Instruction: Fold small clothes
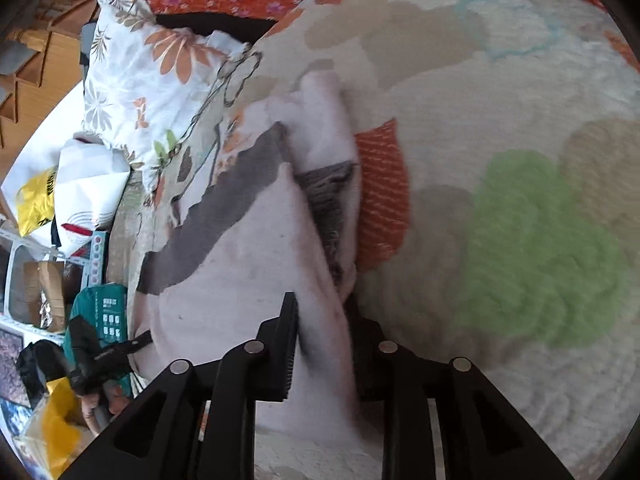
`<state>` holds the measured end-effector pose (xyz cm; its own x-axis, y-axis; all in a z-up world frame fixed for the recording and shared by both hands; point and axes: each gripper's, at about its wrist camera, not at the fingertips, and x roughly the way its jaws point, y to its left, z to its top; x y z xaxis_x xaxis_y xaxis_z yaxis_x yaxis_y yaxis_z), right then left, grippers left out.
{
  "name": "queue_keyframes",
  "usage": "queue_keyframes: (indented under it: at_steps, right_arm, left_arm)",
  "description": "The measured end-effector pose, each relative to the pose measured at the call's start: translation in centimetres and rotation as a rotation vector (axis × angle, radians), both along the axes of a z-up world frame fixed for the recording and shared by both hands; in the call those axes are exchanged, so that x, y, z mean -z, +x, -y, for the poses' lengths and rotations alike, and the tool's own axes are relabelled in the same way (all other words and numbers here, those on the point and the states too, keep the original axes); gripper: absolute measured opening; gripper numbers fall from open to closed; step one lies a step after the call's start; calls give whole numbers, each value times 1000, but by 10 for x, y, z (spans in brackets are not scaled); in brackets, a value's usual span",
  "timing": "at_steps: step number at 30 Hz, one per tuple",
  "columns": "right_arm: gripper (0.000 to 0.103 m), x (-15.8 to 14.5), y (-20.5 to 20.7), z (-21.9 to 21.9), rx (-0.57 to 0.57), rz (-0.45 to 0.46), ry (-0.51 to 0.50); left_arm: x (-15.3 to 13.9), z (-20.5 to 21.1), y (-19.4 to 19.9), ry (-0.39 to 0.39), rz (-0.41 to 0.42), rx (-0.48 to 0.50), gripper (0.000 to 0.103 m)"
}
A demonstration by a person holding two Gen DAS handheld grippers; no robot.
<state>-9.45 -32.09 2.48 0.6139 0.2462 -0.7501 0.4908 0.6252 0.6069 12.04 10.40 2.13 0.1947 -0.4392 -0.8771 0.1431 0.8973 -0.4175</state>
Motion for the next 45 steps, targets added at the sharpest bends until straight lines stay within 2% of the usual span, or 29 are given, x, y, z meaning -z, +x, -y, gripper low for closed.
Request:
queue_keyframes:
  at_steps: [1, 2, 6, 7, 10, 14, 16, 18, 19, 21, 22, 25, 27, 29, 33, 36, 38, 40, 41, 43, 45]
  right_arm:
    - [26, -4, -5, 2, 15, 6, -10]
    - [26, -10, -10, 5, 35, 14, -34]
    - [26, -46, -30, 6, 111, 54, -205]
    - [26, -55, -30, 3, 112, 63, -244]
    - [26, -67, -8, -8, 50, 67, -277]
    - [26, -59, 40, -33, -51, 60, -310]
    - [26, -43, 63, -41, -81, -4, -370]
    - [28, -13, 90, -42, -129, -134, -352]
    - [28, -12, 93, -42, -122, -137, -363]
    - [29, -26, 100, -50, -113, -162, -430]
    - [29, -35, 101, -58, -114, -161, -471]
    - [30, -63, 104, -91, -166, -81, -574]
    - [35, -77, 109, -125, -259, -4, -587]
    - [48, -80, 118, -159, -372, 57, -550]
    - [52, -63, 141, -230, -587, 102, -482]
    - [52, -42, 151, -288, -724, 112, -508]
    - [52, -32, 159, -314, -775, 100, -516]
    - [54, -27, 169, -329, -774, 89, -508]
    - [58, -25, 177, -336, -761, 71, -496]
    - [60, -19, 197, -349, -746, 25, -479]
    - [64, -12, 210, -362, -728, -8, -522]
  left_arm:
    - [-3, -8, -2, 19, 14, -25, 43]
    - [-7, -17, -3, 41, 27, -54, 44]
    - [-25, -51, -2, 90, 72, -162, 44]
    - [-32, -57, 0, 97, 93, -188, 44]
    - [-53, -64, 7, 90, 163, -242, 48]
    - [-79, -60, 8, 131, 304, -253, 61]
    - [-88, -59, 7, 166, 389, -268, 68]
    - [-92, -58, 7, 214, 467, -291, 73]
    - [-92, -59, 8, 240, 489, -300, 73]
    - [-89, -68, 10, 259, 487, -301, 74]
    - [-86, -76, 13, 241, 458, -303, 74]
    - [-83, -100, 18, 174, 399, -369, 74]
    - [-81, -119, 18, 116, 367, -440, 75]
    - [-80, -132, 15, 75, 349, -492, 75]
    - [-82, -155, 11, 48, 352, -580, 76]
    - [-81, -168, 9, 43, 348, -612, 76]
    - [-79, -178, 8, 29, 337, -634, 76]
    - [-78, -185, 7, 12, 327, -652, 76]
    - [-77, -189, 6, 4, 323, -667, 76]
    - [-77, -194, 6, -10, 317, -681, 76]
    - [-76, -197, 6, -16, 308, -685, 76]
